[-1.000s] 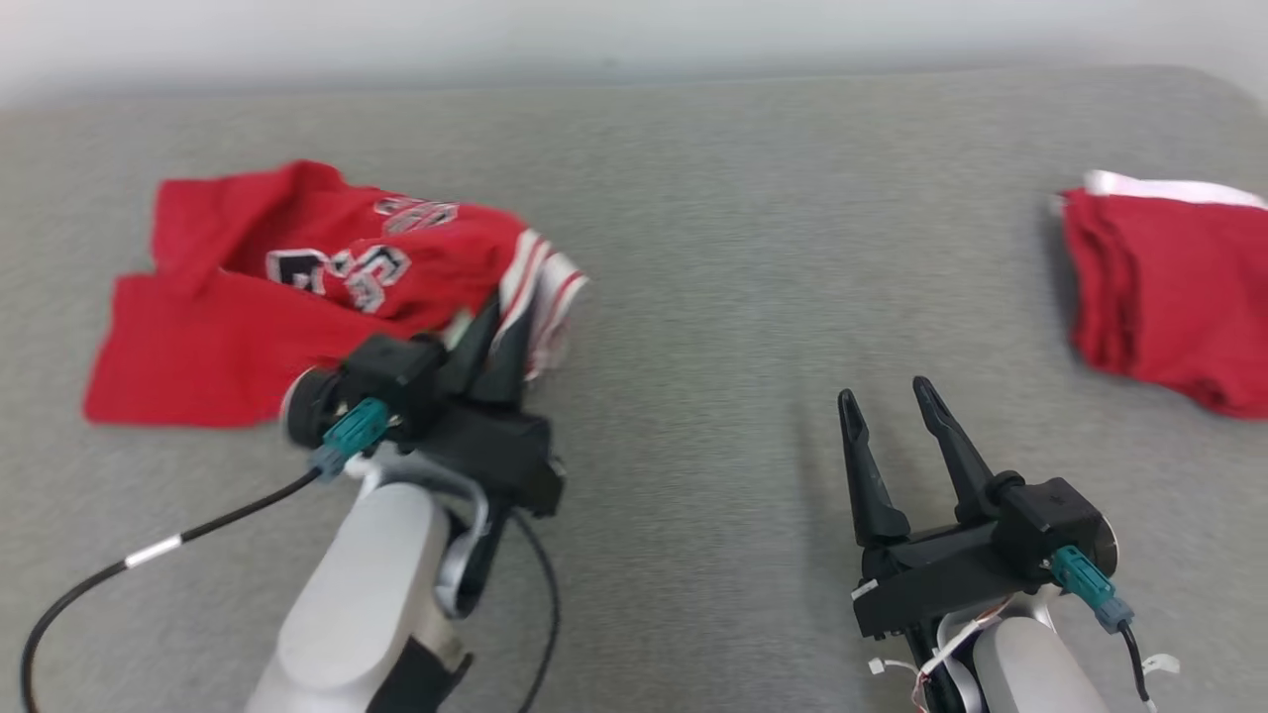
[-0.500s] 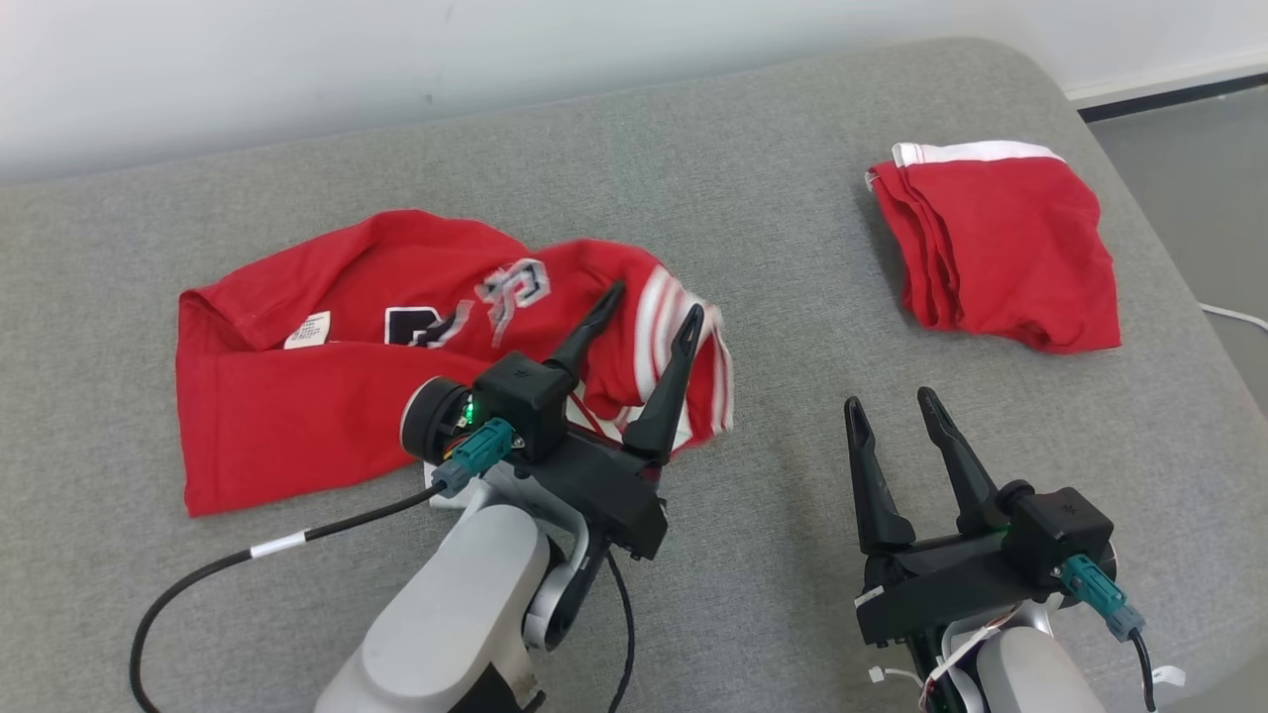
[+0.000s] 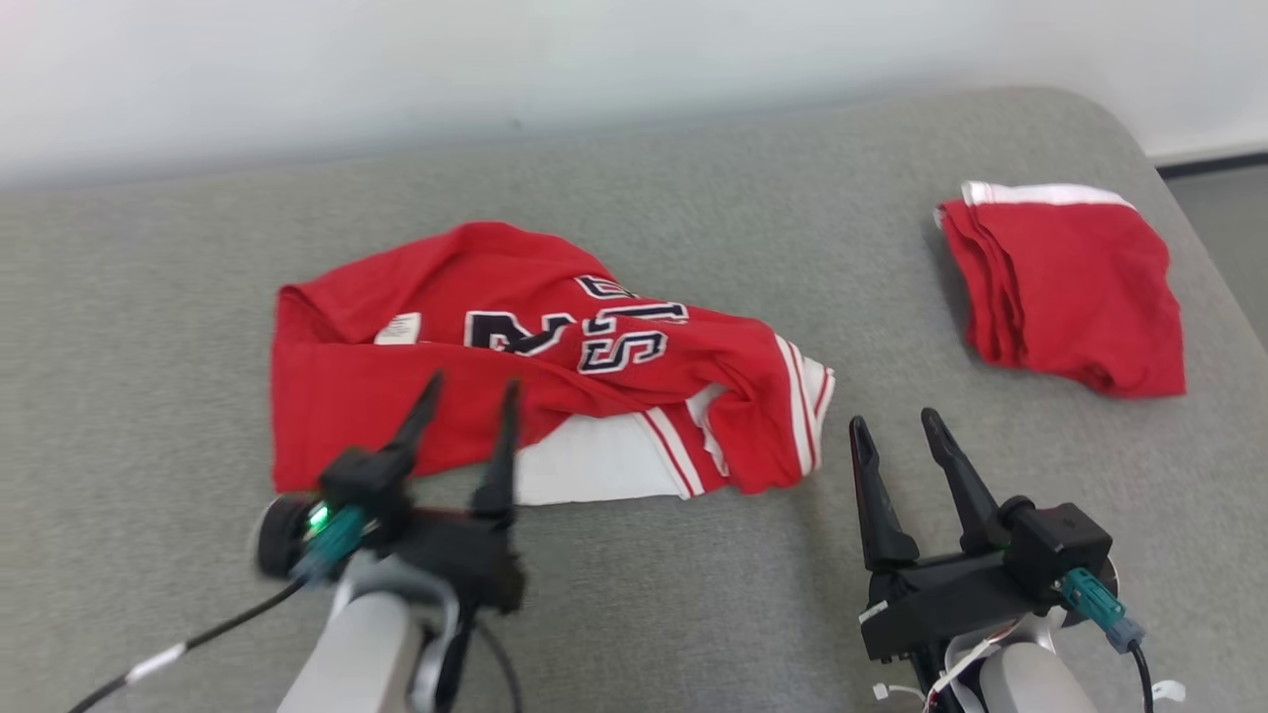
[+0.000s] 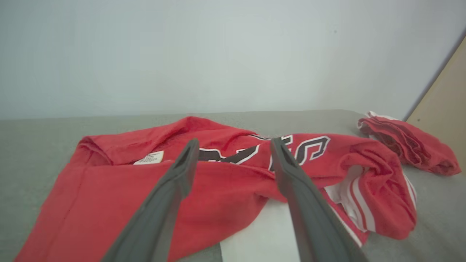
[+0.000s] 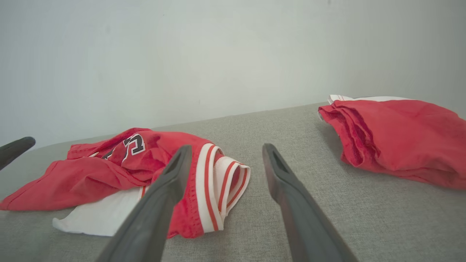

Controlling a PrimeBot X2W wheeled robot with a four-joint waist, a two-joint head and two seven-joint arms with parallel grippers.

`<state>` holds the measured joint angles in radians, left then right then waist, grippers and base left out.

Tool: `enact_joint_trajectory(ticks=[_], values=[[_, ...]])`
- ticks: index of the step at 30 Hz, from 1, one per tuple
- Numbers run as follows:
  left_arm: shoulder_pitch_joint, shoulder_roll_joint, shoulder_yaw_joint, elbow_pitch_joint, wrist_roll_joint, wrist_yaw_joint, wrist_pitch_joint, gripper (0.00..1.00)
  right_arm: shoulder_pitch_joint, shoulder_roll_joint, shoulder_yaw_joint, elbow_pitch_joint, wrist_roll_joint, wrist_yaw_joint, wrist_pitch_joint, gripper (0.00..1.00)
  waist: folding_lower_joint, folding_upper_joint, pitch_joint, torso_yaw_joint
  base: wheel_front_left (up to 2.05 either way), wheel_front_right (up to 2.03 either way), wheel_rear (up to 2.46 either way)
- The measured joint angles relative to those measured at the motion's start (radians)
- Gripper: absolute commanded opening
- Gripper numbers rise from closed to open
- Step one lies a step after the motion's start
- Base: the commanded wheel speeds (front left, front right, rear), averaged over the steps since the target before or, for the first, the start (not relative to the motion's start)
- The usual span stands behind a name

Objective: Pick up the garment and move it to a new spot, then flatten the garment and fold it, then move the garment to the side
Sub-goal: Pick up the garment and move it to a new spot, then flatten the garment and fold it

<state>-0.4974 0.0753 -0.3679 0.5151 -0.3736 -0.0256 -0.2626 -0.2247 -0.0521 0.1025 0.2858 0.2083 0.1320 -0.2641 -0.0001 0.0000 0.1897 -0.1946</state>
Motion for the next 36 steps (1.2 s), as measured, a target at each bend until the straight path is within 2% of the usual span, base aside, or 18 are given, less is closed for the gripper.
enact_joint_trajectory(ticks=[9, 18, 30, 36], values=[[0.238, 0.024, 0.226, -0.087, 0.087, 0.0, 0.0, 1.0, 0.052, 0.001, -0.023, 0.018, -0.019, 0.0, 0.0, 1.0, 0.0, 0.0, -0.064, 0.069, 0.0, 0.0, 0.0], [0.481, -0.003, 0.403, -0.186, 0.163, -0.018, 0.0, 1.0, 0.107, 0.001, -0.032, 0.047, -0.028, 0.0, 0.0, 1.0, -0.0001, -0.0001, -0.144, 0.127, 0.0, 0.0, 0.0], [0.559, -0.022, 0.448, -0.222, 0.198, -0.037, 0.0, 1.0, 0.142, 0.0, -0.027, 0.074, -0.035, 0.0, 0.0, 1.0, 0.0, 0.0, -0.166, 0.16, 0.0, 0.0, 0.0], [0.537, -0.024, 0.403, -0.223, 0.178, -0.039, 0.0, 1.0, 0.095, 0.001, 0.05, 0.091, -0.04, 0.0, 0.0, 1.0, 0.0001, 0.0001, -0.137, 0.176, 0.0, 0.0, 0.0]])
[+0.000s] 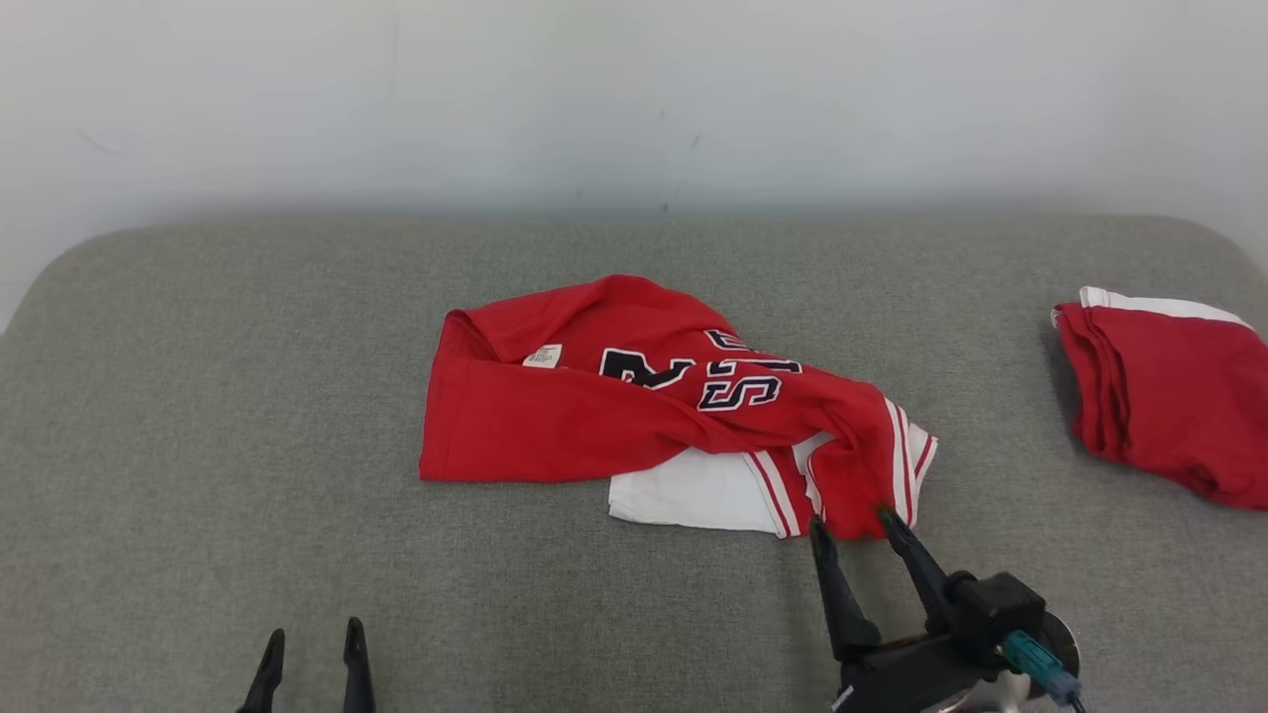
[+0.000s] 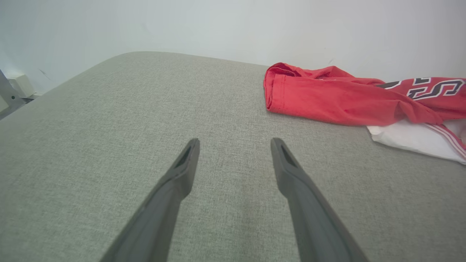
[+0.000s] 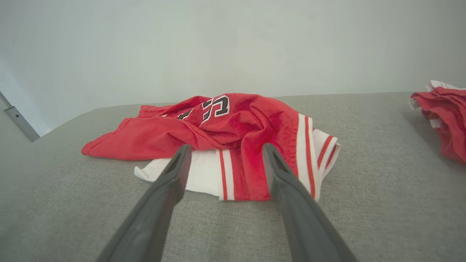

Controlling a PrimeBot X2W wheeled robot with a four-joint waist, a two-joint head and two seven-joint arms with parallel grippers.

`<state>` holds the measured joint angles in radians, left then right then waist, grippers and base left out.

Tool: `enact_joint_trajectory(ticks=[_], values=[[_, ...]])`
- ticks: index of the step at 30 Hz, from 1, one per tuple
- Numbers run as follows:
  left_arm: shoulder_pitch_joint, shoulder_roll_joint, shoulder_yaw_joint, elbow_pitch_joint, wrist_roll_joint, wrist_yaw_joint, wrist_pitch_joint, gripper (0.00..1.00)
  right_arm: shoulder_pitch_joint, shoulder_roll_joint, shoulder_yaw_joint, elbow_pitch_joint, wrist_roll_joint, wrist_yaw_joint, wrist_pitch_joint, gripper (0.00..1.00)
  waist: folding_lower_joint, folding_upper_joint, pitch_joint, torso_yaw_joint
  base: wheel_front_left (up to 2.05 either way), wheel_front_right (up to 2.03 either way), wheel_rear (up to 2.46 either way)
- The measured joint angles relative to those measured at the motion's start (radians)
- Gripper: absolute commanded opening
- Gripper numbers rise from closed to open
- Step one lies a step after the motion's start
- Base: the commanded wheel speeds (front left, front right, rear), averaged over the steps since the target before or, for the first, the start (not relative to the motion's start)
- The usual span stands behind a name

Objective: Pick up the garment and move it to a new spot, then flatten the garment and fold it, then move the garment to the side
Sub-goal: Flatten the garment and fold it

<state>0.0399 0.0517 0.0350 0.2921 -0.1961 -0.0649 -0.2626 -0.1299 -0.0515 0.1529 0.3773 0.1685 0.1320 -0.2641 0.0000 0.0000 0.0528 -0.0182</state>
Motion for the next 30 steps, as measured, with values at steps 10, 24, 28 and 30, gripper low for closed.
enact_joint_trajectory(ticks=[10, 24, 28, 30], values=[[-0.069, 0.0, -0.079, 0.005, -0.038, 0.004, 0.0, 1.0, -0.205, 0.001, 0.13, 0.13, -0.004, 0.0, 0.0, 1.0, 0.0001, 0.0, 0.067, 0.077, 0.0, 0.0, 0.0], [-0.15, -0.001, -0.202, 0.011, -0.111, 0.027, 0.0, 1.0, -0.68, -0.049, 0.34, 0.495, 0.105, 0.0, 0.079, 1.0, 0.0002, 0.0001, 0.174, 0.247, 0.0, 0.0, 0.0], [-0.152, 0.0, -0.223, 0.012, -0.125, 0.038, 0.0, 1.0, -0.768, -0.088, 0.402, 0.577, 0.152, 0.0, 0.135, 1.0, 0.0002, 0.0001, 0.204, 0.299, 0.0, 0.0, 0.0], [-0.153, 0.0, -0.228, 0.009, -0.142, 0.043, 0.0, 1.0, -0.795, -0.106, 0.432, 0.607, 0.178, 0.0, 0.158, 1.0, 0.0002, 0.0001, 0.221, 0.321, 0.0, 0.0, 0.0]])
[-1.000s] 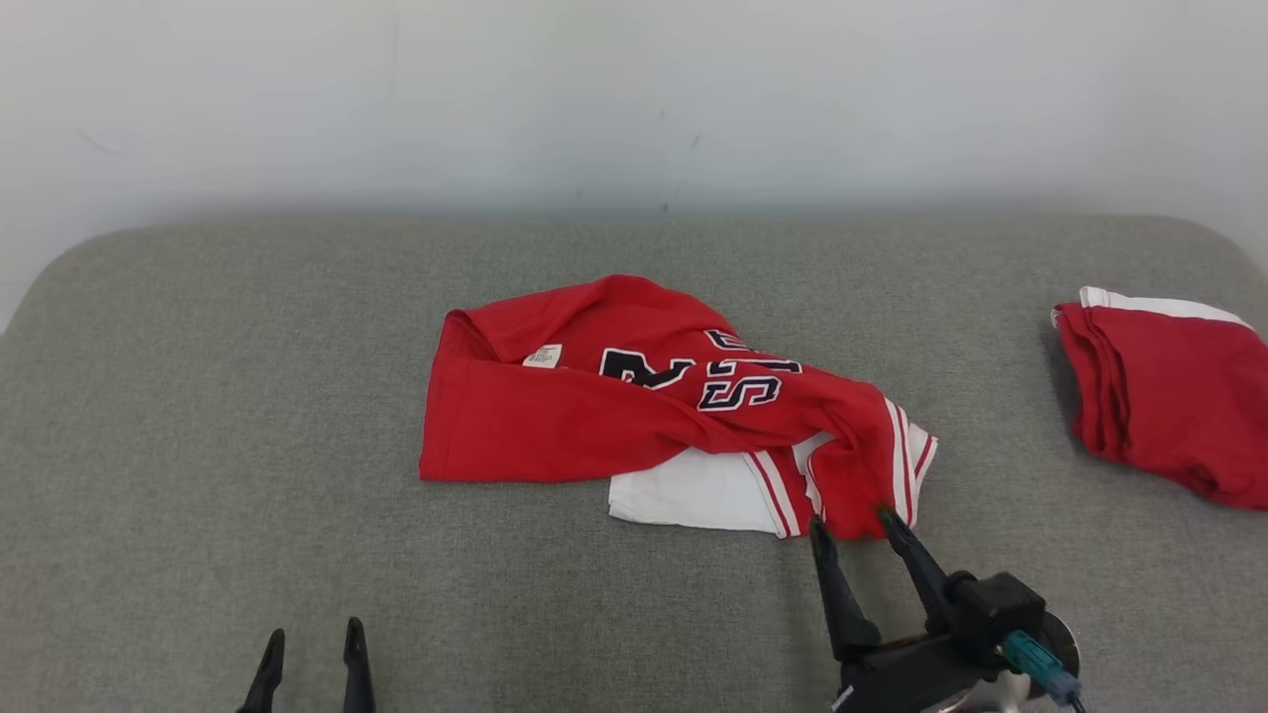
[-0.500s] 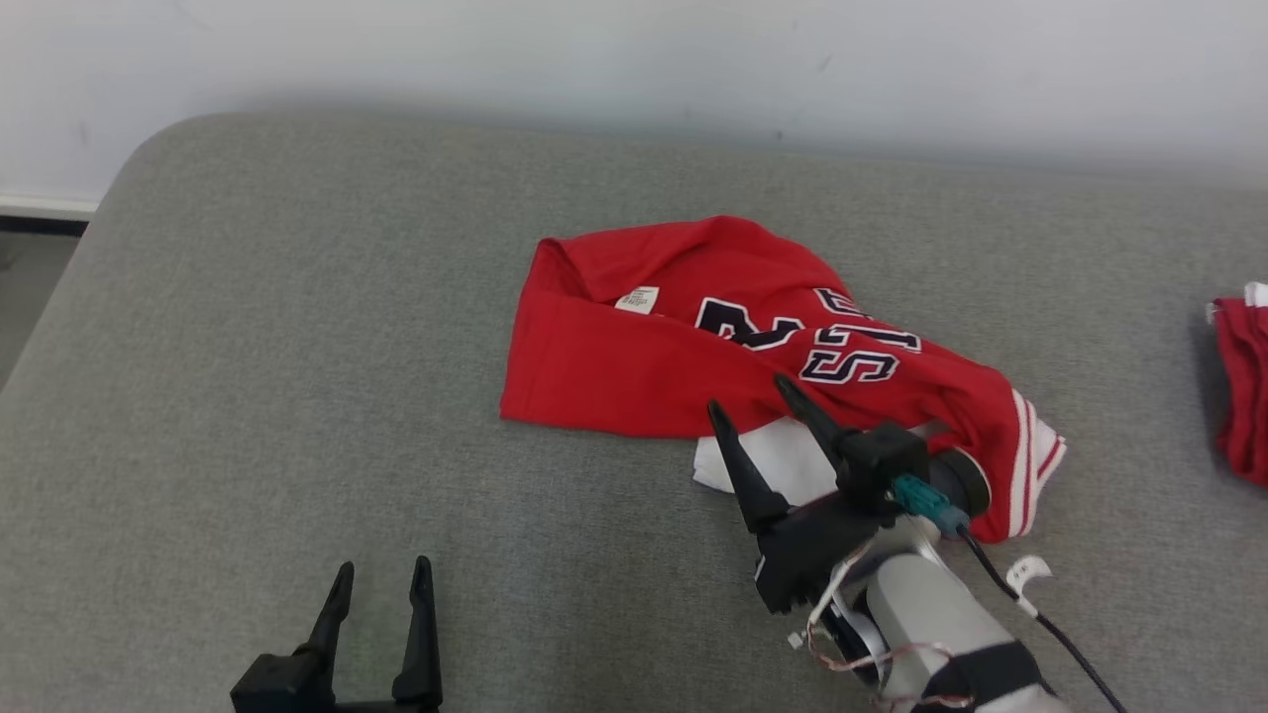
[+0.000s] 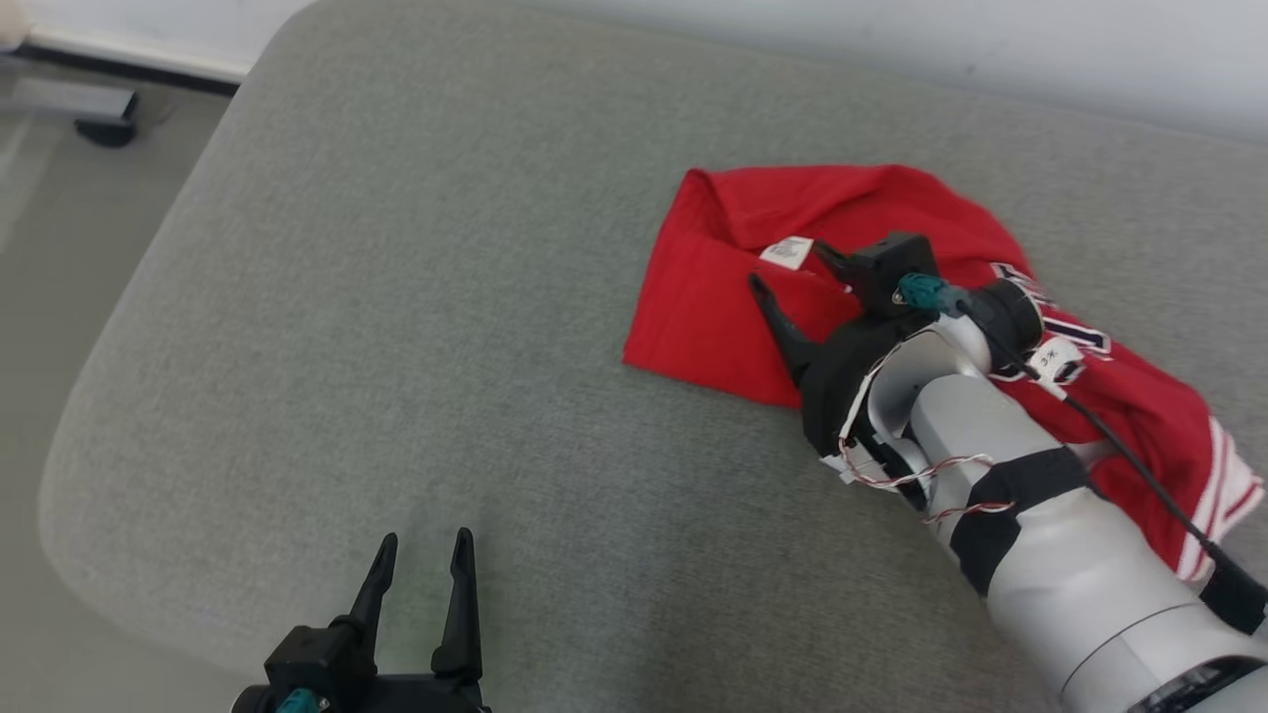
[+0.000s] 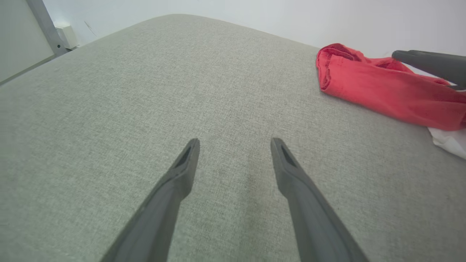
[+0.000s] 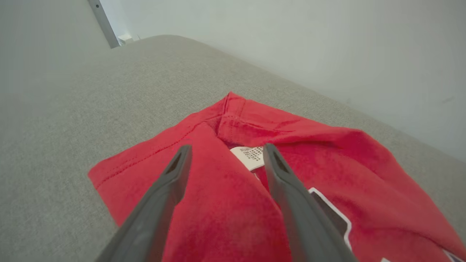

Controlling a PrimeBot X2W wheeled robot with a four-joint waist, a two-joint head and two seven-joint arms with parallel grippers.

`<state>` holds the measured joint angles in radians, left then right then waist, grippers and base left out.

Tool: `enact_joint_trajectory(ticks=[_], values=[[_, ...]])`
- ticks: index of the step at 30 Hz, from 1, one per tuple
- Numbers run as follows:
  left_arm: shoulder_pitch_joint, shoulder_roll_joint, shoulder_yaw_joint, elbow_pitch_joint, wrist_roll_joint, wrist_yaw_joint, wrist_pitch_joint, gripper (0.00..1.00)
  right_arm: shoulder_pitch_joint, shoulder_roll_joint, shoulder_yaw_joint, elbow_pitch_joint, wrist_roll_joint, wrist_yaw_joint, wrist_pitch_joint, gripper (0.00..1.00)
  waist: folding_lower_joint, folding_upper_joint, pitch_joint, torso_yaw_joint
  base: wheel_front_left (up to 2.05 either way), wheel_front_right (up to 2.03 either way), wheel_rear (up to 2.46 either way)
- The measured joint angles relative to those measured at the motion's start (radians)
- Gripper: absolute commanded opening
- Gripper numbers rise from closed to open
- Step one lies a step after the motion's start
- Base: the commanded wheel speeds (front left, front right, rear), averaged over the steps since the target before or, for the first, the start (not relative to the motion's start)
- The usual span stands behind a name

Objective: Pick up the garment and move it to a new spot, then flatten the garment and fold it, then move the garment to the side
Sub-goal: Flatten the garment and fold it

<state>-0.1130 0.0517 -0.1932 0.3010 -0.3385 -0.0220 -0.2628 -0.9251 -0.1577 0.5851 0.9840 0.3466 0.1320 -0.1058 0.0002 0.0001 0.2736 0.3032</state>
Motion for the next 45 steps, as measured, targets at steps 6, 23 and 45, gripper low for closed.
enact_joint_trajectory(ticks=[6, 23, 45], values=[[-0.011, 0.0, -0.017, -0.012, -0.015, 0.013, 0.0, 1.0, -0.032, -0.04, 0.083, 0.048, 0.078, 0.0, 0.04, 1.0, 0.0, 0.0001, 0.048, 0.045, 0.0, 0.0, 0.0], [-0.034, -0.001, -0.017, -0.03, -0.021, 0.016, 0.0, 1.0, -0.062, -0.072, 0.236, -0.032, 0.134, 0.0, -0.149, 0.0, -0.0002, 0.0, 0.066, 0.033, 0.0, 0.0, 0.0], [0.037, -0.001, 0.101, 0.001, 0.053, -0.008, 0.0, 1.0, 0.379, -0.079, 0.313, -0.491, 0.264, 0.0, -0.158, 1.0, -0.0003, -0.0001, -0.106, -0.117, 0.0, 0.0, 0.0]])
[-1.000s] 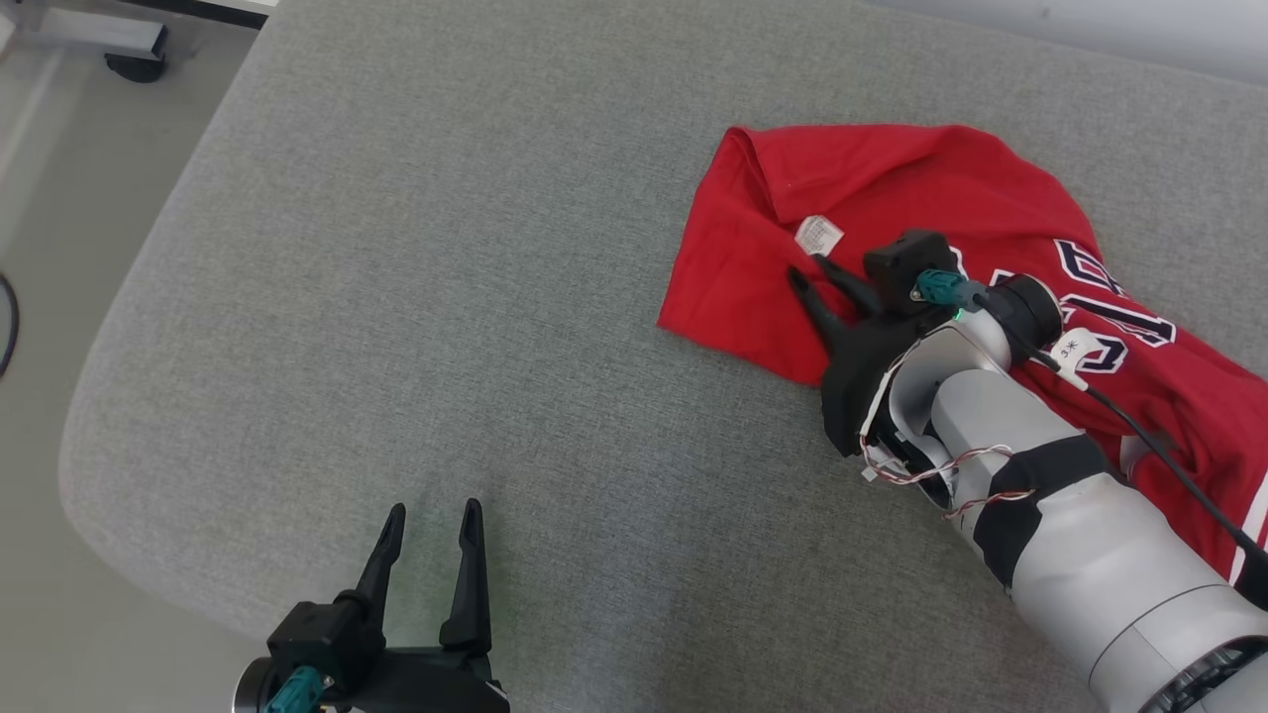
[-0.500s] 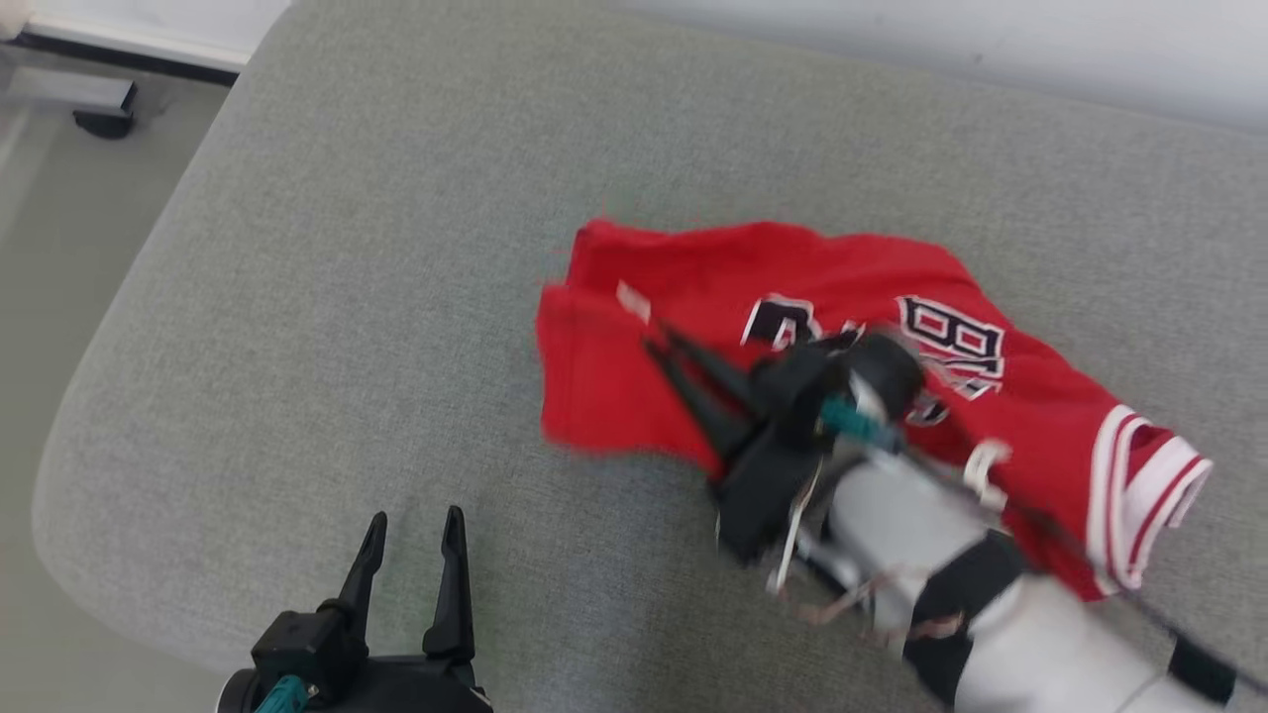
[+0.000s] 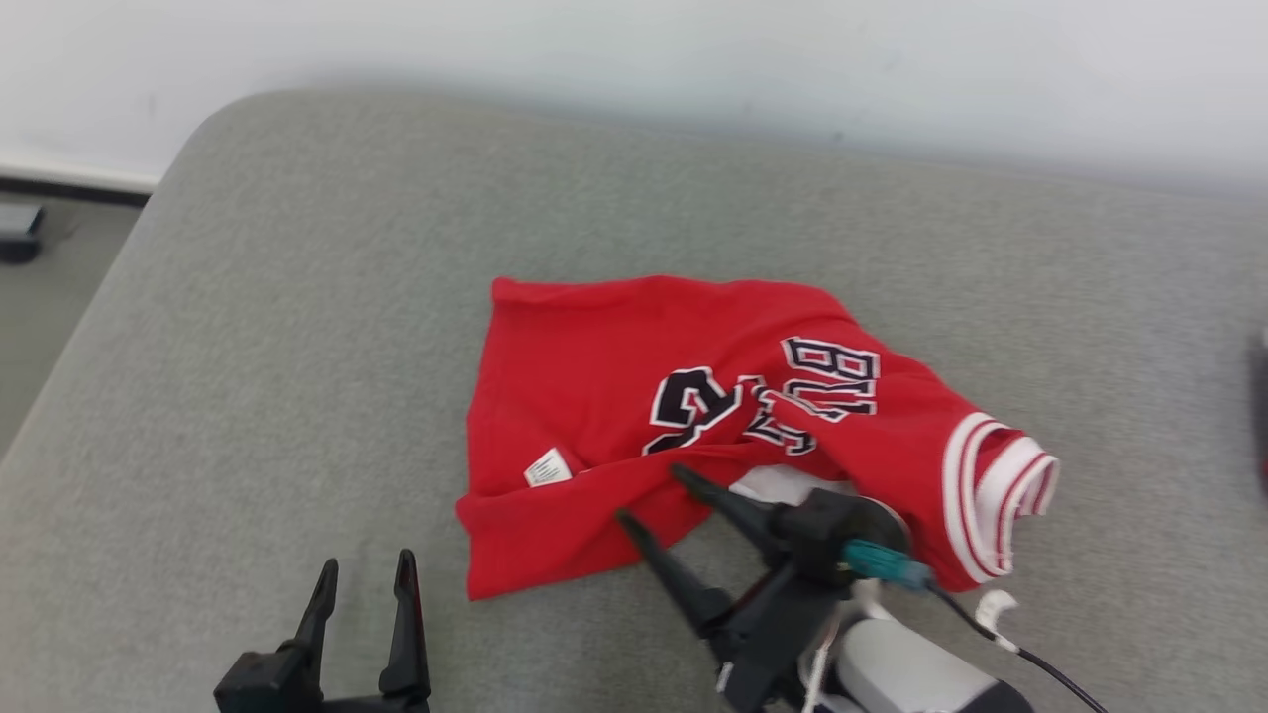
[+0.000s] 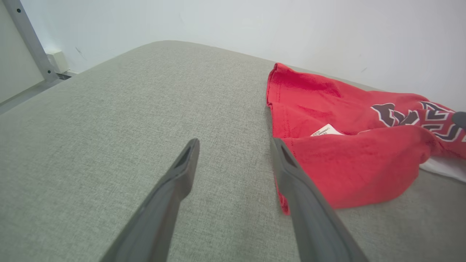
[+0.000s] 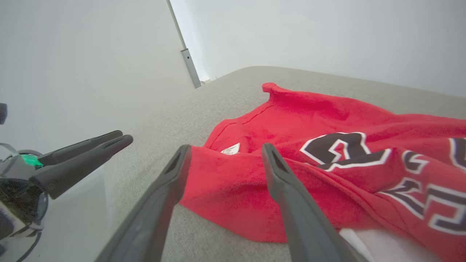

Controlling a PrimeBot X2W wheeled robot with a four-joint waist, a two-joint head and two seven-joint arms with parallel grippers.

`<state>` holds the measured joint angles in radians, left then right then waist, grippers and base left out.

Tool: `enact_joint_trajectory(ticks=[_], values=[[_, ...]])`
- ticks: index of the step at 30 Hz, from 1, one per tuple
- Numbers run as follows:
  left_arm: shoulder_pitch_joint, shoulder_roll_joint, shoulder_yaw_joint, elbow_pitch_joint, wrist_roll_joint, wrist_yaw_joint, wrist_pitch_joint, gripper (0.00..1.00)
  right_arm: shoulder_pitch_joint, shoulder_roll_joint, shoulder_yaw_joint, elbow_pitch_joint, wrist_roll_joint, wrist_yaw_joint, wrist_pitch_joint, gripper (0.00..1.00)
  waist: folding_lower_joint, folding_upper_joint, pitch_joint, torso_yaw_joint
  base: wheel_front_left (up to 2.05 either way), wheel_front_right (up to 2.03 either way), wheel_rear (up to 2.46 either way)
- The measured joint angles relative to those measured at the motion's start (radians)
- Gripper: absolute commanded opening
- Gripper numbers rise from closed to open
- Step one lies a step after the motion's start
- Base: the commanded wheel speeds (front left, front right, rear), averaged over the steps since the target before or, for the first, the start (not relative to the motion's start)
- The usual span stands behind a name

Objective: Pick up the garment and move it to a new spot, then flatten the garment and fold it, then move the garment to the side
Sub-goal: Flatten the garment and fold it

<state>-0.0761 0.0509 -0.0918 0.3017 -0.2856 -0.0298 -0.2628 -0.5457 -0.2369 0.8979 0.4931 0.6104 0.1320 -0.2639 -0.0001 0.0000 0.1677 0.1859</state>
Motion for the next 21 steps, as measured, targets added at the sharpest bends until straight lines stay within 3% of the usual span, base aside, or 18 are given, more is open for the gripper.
enact_joint_trajectory(ticks=[6, 14, 21], values=[[0.036, 0.0, 0.031, 0.005, 0.01, -0.004, 0.0, 1.0, 0.149, 0.022, -0.243, -0.01, -0.124, 0.0, 0.0, 1.0, 0.0, -0.0001, -0.045, -0.075, 0.0, 0.0, 0.0], [0.056, 0.0, 0.035, 0.013, 0.011, -0.012, 0.0, 1.0, 0.293, 0.046, -0.405, -0.045, -0.228, 0.0, 0.0, 1.0, 0.0, -0.0001, -0.099, -0.162, 0.0, 0.0, 0.0], [0.068, -0.001, 0.024, 0.013, 0.011, -0.014, 0.0, 1.0, 0.378, 0.066, -0.57, -0.064, -0.291, 0.0, 0.0, 1.0, 0.0, -0.0001, -0.115, -0.187, 0.0, 0.0, 0.0]])
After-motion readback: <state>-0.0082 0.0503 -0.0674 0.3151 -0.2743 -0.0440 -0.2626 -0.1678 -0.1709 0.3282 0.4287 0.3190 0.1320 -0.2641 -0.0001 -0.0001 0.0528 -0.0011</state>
